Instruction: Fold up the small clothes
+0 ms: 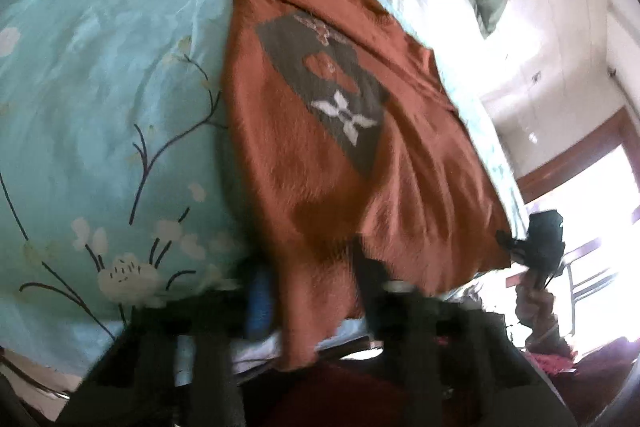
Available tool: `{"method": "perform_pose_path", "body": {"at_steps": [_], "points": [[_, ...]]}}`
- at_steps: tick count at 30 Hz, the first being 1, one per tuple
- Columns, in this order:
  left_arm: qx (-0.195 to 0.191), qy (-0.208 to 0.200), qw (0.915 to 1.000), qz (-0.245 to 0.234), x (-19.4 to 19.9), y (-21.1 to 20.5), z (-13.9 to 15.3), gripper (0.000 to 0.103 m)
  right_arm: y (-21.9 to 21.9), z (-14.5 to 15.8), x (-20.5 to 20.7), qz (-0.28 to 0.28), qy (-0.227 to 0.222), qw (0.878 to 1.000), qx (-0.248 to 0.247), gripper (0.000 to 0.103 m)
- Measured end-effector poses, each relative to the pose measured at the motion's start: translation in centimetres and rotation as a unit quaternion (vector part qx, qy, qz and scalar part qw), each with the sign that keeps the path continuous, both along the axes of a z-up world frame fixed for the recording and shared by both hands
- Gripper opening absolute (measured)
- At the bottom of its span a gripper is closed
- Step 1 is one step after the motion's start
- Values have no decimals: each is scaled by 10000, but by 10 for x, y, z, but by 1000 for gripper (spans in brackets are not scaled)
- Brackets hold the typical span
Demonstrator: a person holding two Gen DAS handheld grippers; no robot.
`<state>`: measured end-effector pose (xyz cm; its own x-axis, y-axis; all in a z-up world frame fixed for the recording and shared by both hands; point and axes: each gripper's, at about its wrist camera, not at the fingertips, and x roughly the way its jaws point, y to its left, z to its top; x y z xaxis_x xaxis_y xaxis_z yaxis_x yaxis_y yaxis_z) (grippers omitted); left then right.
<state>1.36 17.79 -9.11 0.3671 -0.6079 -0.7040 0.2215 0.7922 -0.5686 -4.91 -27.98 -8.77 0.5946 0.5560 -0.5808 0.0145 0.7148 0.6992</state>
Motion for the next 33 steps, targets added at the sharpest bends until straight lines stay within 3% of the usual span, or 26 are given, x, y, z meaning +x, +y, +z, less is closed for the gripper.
{"method": "perform_pose_path", "body": {"at_steps": [1, 8, 10, 19, 27, 33], "points": [[35, 42, 10000, -13, -1, 0, -3, 7, -2, 1, -3, -14, -65, 10000, 30, 7], [-232, 219, 9995, -30, -1, 5, -8, 6, -2, -4, 1, 63, -25, 10000, 71, 8], [-224, 3, 9996, 168, -4, 9, 1, 5, -6, 3, -2, 56, -176, 9997, 166, 8], [-977, -1000, 9878, 681, 0, 12, 66, 5, -23, 57, 0, 0, -1267, 9901, 596, 7], [-1127, -1262, 9791, 1127, 59, 1, 84, 5, -49, 79, 53, -461, -1544, 9864, 317, 7], [-641, -1577, 9743, 1476, 139, -14, 118, 5, -77, 106, 125, -778, -1692, 9824, -160, 7]]}}
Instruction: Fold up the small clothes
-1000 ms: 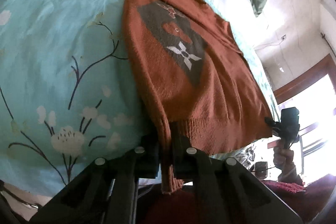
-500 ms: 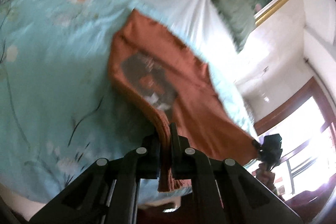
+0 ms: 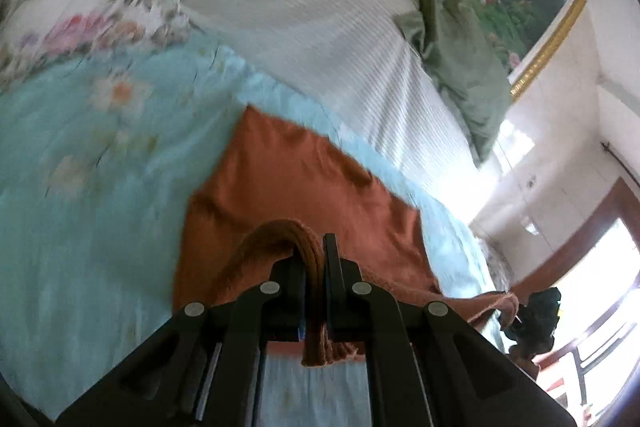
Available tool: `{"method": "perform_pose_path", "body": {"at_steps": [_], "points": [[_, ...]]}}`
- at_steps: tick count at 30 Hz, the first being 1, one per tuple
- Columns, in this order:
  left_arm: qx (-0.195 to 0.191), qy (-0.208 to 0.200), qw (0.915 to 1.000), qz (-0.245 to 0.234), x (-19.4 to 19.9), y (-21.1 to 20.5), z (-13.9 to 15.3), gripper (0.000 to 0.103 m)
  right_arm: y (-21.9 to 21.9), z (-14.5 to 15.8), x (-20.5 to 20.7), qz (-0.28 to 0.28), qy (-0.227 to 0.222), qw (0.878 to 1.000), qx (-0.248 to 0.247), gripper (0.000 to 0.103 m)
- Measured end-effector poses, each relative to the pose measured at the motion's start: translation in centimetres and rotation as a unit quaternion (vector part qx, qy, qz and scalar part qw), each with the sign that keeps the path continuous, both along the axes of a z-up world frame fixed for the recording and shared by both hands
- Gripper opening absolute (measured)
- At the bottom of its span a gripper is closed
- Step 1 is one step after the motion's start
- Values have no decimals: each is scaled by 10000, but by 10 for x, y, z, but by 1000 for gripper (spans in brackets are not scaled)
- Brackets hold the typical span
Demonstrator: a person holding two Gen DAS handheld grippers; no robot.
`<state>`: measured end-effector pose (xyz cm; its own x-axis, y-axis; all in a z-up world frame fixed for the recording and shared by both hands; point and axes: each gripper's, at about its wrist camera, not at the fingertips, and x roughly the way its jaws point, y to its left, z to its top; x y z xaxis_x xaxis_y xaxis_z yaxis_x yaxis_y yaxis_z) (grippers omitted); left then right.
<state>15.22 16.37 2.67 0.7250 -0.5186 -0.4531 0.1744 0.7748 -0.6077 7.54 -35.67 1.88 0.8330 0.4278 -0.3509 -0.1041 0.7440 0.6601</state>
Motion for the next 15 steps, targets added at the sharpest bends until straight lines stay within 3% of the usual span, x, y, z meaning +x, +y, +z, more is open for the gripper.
{"method": "perform_pose_path", "body": {"at_steps": [6, 15], "points": [[362, -142, 9984, 403, 89, -24, 14, 5, -27, 11, 76, -253, 108, 9995, -145, 7], [872, 263, 9932, 723, 184, -39, -22, 5, -48, -22, 164, -447, 842, 9943, -488, 7]]}}
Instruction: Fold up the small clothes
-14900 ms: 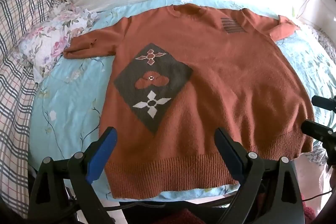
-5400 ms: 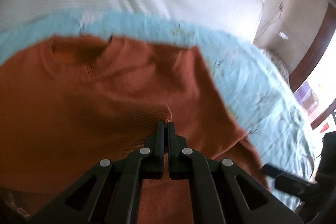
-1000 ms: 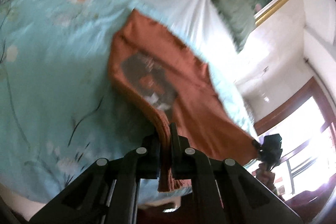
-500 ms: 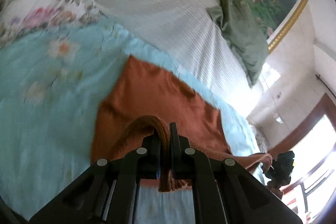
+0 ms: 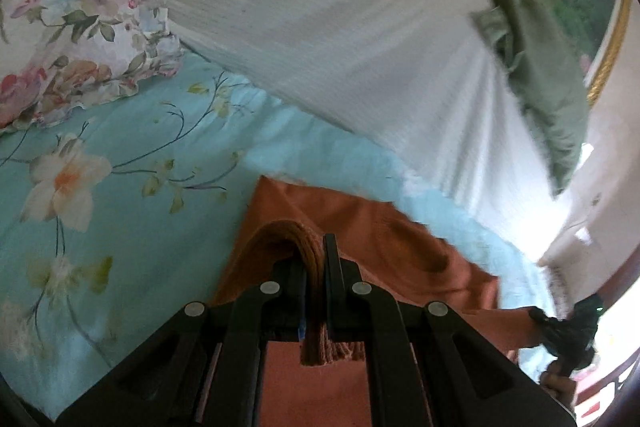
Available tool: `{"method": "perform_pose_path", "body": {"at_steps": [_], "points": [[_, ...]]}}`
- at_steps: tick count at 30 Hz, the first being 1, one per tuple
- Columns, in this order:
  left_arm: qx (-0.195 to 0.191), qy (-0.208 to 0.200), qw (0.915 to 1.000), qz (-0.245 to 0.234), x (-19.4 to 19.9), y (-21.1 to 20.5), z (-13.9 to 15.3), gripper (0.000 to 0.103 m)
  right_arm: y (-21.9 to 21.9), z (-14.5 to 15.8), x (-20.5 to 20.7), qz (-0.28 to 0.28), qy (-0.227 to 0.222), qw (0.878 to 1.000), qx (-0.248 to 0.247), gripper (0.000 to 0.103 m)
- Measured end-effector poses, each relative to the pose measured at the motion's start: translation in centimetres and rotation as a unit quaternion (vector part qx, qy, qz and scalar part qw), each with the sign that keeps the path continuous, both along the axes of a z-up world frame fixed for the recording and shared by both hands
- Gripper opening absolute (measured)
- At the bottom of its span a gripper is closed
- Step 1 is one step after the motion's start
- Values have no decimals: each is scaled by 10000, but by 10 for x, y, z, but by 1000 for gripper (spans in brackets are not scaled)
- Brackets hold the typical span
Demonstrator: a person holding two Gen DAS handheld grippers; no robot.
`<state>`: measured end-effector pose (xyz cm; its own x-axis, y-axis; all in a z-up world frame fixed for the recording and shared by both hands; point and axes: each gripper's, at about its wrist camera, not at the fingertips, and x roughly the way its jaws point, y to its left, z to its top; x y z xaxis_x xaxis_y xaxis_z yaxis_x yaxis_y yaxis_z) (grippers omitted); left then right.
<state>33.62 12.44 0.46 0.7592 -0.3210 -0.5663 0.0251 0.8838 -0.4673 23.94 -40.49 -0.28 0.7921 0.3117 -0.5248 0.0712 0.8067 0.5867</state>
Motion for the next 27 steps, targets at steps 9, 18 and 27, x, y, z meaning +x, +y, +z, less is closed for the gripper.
{"method": "perform_pose_path", "body": {"at_steps": [9, 18, 27], "points": [[334, 628, 9974, 137, 64, -10, -52, 6, -6, -41, 41, -312, 787, 9962, -200, 8], [168, 531, 9967, -595, -9, -30, -48, 48, 29, 3, -22, -287, 98, 9965, -784, 50], [1237, 954, 9719, -1759, -20, -117, -78, 48, 146, -50, 25, 1720, 989, 9572, -2109, 48]]}}
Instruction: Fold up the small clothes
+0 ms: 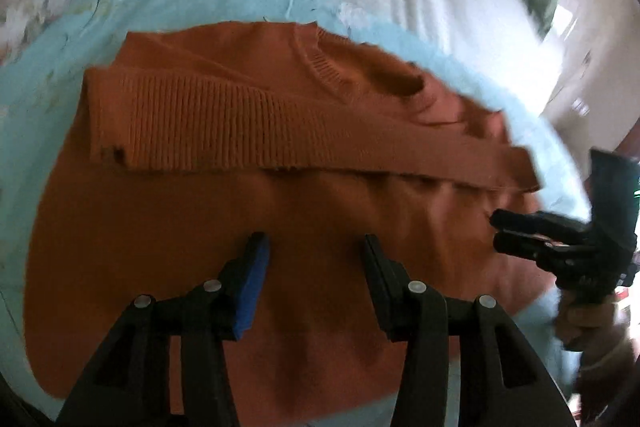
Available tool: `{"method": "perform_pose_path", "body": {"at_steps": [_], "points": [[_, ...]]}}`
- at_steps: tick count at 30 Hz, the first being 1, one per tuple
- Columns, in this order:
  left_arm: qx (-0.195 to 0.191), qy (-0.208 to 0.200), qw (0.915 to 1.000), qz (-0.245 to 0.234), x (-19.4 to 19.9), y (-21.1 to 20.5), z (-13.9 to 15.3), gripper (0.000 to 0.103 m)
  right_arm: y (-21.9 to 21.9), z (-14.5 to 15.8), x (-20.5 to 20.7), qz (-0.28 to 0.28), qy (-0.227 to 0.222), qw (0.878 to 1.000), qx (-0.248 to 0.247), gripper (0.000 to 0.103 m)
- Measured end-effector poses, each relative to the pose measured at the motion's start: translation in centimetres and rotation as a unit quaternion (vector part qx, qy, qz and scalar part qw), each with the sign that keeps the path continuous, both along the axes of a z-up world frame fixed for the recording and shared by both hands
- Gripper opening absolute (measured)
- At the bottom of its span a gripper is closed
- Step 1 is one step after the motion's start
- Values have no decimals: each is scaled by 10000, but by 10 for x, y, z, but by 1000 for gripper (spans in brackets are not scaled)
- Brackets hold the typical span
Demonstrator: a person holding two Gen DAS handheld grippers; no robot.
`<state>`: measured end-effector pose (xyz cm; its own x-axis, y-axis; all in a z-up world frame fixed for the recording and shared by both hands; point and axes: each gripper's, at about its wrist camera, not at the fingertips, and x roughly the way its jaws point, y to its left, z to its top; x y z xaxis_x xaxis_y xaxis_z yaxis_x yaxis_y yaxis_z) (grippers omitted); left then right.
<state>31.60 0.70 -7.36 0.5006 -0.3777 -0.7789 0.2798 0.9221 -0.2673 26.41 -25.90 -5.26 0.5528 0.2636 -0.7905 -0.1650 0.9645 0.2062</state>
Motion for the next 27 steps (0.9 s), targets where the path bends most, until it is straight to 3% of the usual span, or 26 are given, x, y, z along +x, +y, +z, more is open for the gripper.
{"method": "perform_pose_path", "body": {"at_steps": [2, 7, 12, 14, 17, 20, 25, 27], "points": [[128, 26, 9999, 108, 17, 0, 3, 47, -10, -2, 13, -272, -111, 9992, -286, 47], [101, -71, 9976, 677, 69, 24, 19, 48, -70, 20, 40, -1401, -460, 9891, 1, 44], [208, -297, 9820, 1852, 105, 63, 37, 49, -124, 45, 28, -2392, -1058, 9647, 318, 46], [-116, -206, 9782, 2064, 105, 80, 38, 49, -133, 48, 20, -2645, -1101, 9572, 423, 46], [-188, -245, 9717, 2342, 85, 94, 37, 60, -137, 43, -1, -2733, -1072, 9536, 676, 46], [-395, -312, 9708, 2347, 56, 100, 36, 60, -127, 37, -14, -2656, -1058, 9543, 865, 46], [-719, -366, 9638, 2541, 13, 113, 41, 61, -101, 35, -20, -2257, -933, 9655, 901, 46], [-804, -331, 9651, 2468, 19, 111, 46, 62, -91, 33, -1, -1984, -748, 9738, 827, 46]]}}
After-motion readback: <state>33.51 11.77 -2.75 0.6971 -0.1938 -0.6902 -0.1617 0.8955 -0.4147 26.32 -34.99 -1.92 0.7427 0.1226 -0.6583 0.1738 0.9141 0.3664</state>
